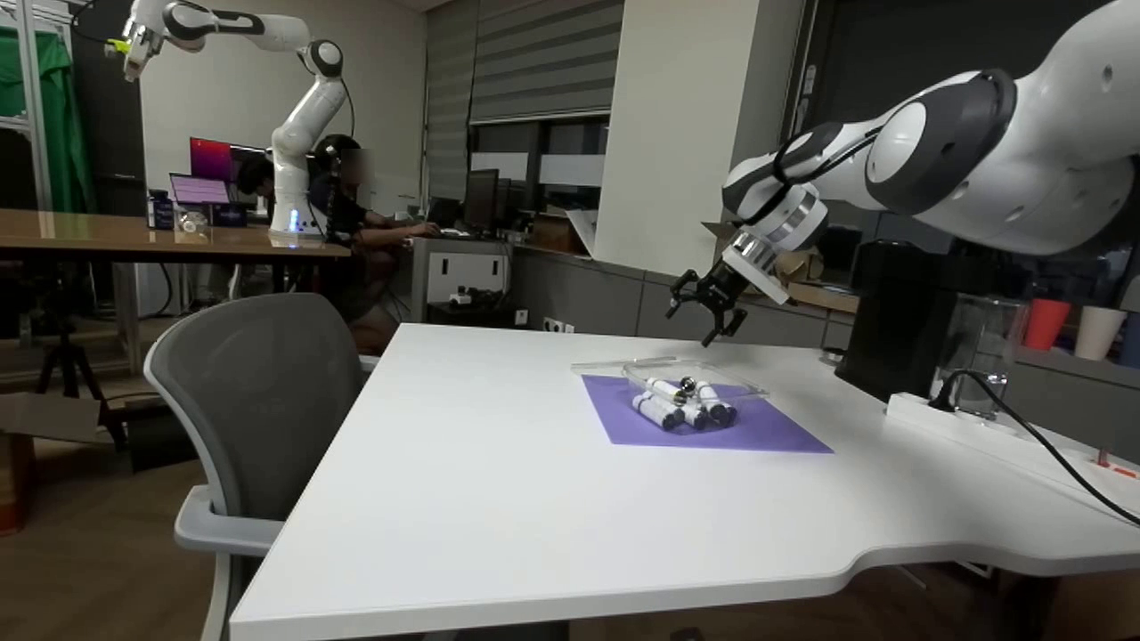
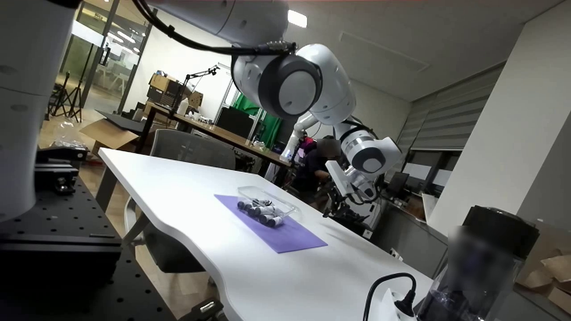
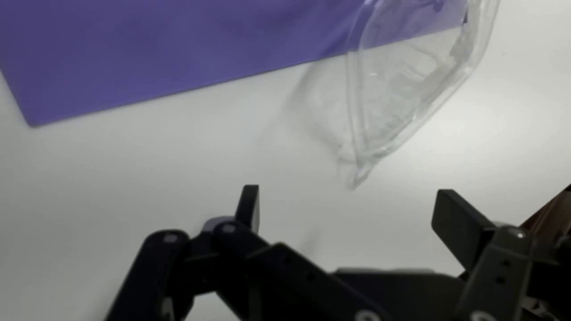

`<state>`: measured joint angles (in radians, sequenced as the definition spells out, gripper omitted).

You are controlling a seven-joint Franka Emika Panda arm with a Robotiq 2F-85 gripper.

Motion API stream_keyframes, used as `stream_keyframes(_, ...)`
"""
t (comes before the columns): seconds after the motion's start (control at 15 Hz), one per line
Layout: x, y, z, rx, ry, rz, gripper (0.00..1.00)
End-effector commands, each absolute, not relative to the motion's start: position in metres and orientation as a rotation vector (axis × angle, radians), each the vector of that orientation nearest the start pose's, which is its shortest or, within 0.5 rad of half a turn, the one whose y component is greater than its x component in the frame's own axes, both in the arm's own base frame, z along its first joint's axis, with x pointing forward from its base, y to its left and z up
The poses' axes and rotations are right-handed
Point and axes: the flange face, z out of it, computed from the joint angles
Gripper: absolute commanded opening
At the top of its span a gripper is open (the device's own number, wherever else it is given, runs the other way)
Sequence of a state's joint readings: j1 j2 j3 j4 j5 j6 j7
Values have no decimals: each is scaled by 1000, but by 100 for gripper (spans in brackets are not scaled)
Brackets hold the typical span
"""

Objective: Close the box

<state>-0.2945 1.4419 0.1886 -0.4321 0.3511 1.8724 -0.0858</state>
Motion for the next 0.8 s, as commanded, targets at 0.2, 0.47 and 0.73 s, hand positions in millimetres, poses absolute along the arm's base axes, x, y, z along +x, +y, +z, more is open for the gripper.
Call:
stream_keyframes(0.2, 773, -157, 110, -2461, 442, 28, 100)
stream_keyframes(0.47, 770, -143, 100, -2356, 441, 71, 100)
stream_keyframes(0.73, 775, -133, 92, -2262, 430, -17, 100)
